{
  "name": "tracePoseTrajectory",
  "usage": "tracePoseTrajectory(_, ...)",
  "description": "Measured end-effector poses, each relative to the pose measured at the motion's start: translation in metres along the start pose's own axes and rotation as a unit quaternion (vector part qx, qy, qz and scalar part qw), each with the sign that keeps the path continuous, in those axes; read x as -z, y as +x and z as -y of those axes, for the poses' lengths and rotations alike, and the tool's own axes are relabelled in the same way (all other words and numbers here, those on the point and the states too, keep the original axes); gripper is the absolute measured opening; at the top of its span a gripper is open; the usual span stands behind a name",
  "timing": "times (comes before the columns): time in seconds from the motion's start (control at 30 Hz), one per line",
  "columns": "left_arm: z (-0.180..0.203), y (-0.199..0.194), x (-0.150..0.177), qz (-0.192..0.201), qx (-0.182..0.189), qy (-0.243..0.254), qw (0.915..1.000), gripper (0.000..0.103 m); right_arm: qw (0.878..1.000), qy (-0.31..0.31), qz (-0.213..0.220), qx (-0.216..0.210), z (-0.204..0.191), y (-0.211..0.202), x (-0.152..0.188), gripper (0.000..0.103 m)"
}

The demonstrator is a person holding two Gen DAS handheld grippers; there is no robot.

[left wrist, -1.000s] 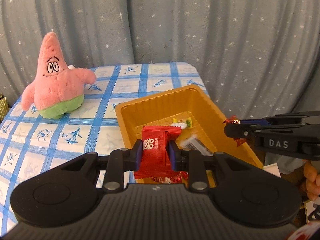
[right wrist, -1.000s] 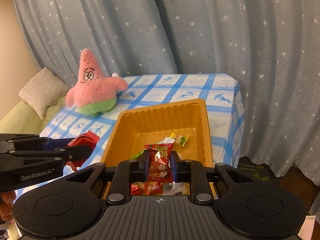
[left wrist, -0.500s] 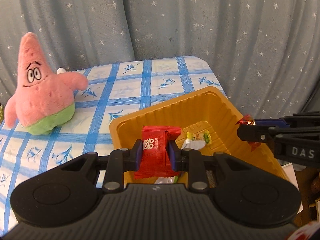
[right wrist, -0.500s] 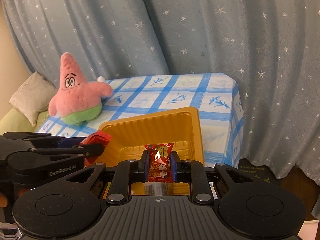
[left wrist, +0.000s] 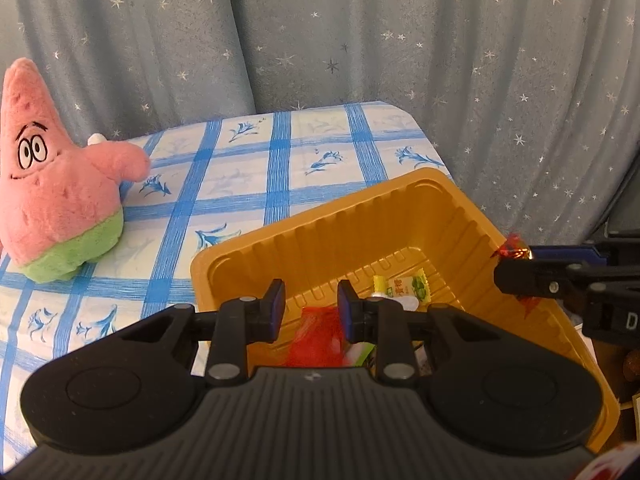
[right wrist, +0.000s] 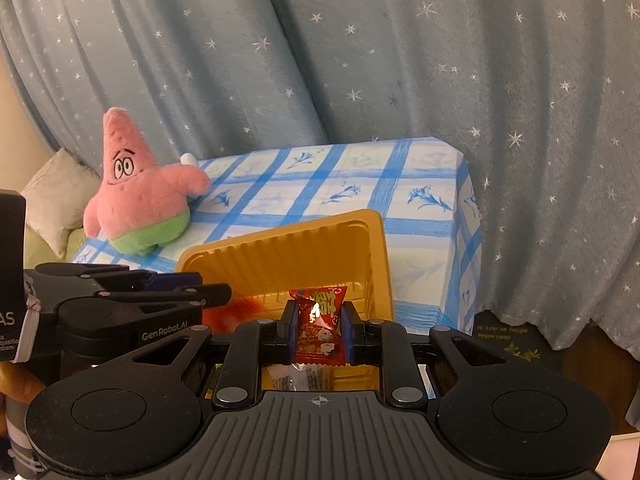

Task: Organize snacks
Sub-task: 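Open both grippers above the tray to drop the red bag and candy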

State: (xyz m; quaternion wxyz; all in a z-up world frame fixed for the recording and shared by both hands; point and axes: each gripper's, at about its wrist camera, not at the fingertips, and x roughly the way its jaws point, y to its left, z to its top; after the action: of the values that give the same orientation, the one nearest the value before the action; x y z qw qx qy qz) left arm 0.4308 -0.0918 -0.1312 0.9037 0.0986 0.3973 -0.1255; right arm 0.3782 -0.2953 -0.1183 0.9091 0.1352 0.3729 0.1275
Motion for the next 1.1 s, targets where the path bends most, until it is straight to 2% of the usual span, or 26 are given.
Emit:
tracePoseTrajectory(0.53, -0.009, -0.023, 0.01, -0.005, 0.005, -0.029, 0.9996, 0.03, 1.0, -0.004, -0.006, -0.005, 0.003, 0.001, 0.002, 0.022)
tracePoseTrajectory(0.83, -0.012, -0.043, 0.011, 0.006, -0.003, -0.042, 0.9991, 0.03, 1.0, -0.016, 0.013, -0.007, -0.006, 0.003, -0.007, 0.022)
tracePoseTrajectory(0.9, -0.014, -0.048, 0.013, 0.007, -0.005, -0.047, 0.9989, 0.032, 1.0, -0.01, 0.013, -0.009, -0.007, 0.003, -0.01, 0.029)
tracePoseTrajectory(0.97, -0.015, -0.055, 0.016, 0.009, -0.007, -0.052, 0.9986, 0.032, 1.0, -0.003, 0.023, -0.011, -0.007, 0.001, -0.011, 0.056)
tracePoseTrajectory(1.0, -0.015, -0.059, 0.018, 0.01, -0.007, -0.053, 0.9985, 0.033, 0.999, 0.001, 0.032, -0.012, -0.007, -0.003, -0.011, 0.059)
tracePoseTrajectory(1.1, -0.016, -0.07, 0.024, 0.01, -0.008, -0.06, 0.9981, 0.034, 0.999, 0.006, 0.039, -0.014, -0.008, -0.009, -0.01, 0.06)
